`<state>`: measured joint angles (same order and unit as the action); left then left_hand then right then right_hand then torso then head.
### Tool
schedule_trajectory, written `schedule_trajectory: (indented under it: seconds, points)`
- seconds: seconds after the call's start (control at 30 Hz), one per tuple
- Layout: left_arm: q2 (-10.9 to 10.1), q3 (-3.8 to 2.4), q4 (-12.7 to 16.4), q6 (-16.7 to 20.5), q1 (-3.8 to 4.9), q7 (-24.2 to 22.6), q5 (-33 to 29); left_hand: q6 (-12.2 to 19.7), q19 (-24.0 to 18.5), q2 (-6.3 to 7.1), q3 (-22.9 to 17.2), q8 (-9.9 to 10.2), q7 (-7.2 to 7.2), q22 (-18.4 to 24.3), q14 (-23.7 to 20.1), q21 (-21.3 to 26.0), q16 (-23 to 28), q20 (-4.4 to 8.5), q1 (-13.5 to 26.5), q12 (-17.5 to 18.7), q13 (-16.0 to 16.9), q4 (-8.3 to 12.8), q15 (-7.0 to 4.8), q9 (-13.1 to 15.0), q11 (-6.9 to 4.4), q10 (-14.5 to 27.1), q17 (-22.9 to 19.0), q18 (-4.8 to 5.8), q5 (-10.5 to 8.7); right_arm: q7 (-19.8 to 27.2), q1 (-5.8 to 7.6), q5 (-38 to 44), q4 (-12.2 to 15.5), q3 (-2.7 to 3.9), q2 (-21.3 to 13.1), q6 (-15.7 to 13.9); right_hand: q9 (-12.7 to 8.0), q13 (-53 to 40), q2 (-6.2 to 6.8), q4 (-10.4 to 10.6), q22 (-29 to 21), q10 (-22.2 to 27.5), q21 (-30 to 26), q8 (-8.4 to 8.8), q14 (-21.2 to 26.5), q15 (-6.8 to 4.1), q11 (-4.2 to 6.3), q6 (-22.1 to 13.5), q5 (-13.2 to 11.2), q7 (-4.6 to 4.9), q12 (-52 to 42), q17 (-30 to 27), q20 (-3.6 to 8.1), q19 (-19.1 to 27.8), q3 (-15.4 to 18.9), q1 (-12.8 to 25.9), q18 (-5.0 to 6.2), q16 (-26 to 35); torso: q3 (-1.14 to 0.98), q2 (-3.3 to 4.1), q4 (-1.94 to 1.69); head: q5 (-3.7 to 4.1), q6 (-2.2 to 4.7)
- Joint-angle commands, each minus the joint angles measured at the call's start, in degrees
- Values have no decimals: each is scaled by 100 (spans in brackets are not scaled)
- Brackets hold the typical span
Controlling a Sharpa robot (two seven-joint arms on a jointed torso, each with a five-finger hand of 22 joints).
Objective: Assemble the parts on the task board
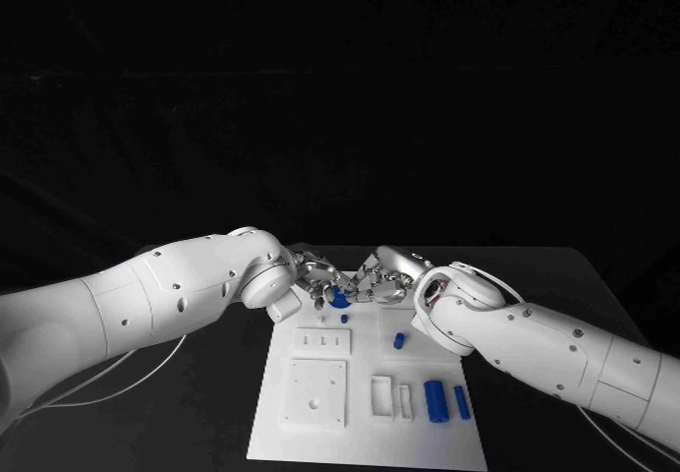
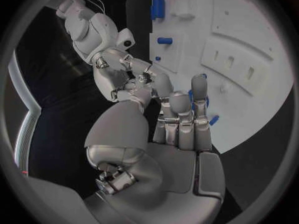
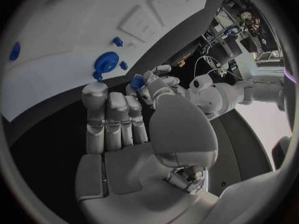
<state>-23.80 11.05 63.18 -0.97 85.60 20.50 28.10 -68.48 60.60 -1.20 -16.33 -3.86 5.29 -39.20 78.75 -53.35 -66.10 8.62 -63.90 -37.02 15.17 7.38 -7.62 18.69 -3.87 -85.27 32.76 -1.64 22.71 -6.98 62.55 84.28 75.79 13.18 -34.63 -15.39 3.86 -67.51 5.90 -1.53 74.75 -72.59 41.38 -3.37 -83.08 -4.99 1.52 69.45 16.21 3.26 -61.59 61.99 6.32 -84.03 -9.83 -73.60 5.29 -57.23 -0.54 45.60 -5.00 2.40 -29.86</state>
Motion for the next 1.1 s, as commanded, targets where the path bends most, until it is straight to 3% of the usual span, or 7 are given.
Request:
schedule_trajectory:
  seconds: [0.03, 0.47, 0.97, 1.1]
  points:
    - [17, 1, 33, -112, -16, -102, -72, -1040, -2, -5, -56, -28, -857, -18, -53, -47, -61, 38, 95, -79, 33, 11, -56, 4123, -184, -150, 38, 74, 80, 74, 6, 40, -23, 10, 9, -162, -5, 9, 27, 11, -9, 45, -33, -20, -8, -16, 3, -54, 48, 13, 23, -9, -8, -306, -44, 12, 46, 29, -1, -1, 4, -7, -6]
    - [-28, 2, 41, -104, -29, -93, -86, -1076, -13, -10, -66, -22, -890, -94, -51, -88, -211, 52, 131, -276, 141, 65, -72, 4523, -217, -150, 193, 79, 96, 96, -14, 72, -42, 10, -11, -205, -5, 27, 44, 1, -18, 57, -50, -20, -7, -1, -16, -171, 50, 50, 36, -16, -24, -305, -69, 1, 60, 41, 1, -3, -3, 4, -10]
    - [-61, 2, 42, -63, -38, -114, -66, -1071, -23, -31, -83, -13, -887, -105, -60, -87, -197, 43, 116, -284, 149, 73, -64, 4572, -218, -149, 180, 75, 97, 90, -30, 108, -111, 10, -26, -141, -6, 39, 73, 0, -22, 62, -57, -18, -7, 4, -24, -208, 3, 63, 43, -15, -30, -305, -66, 19, 68, 42, 3, -2, -2, 3, -5]
    - [-78, 2, 20, -26, -39, -119, -30, -1069, -23, -35, -90, -11, -886, -107, -63, -87, -188, 40, 111, -284, 148, 80, -62, 4576, -217, -149, 167, 72, 99, 168, -40, 47, -81, 10, -70, 23, -5, 165, 102, 29, -145, 234, -399, -24, 106, 32, -62, -319, -2, 98, 219, -179, -56, -248, 74, 28, 92, 265, 0, -2, -6, -10, -3]
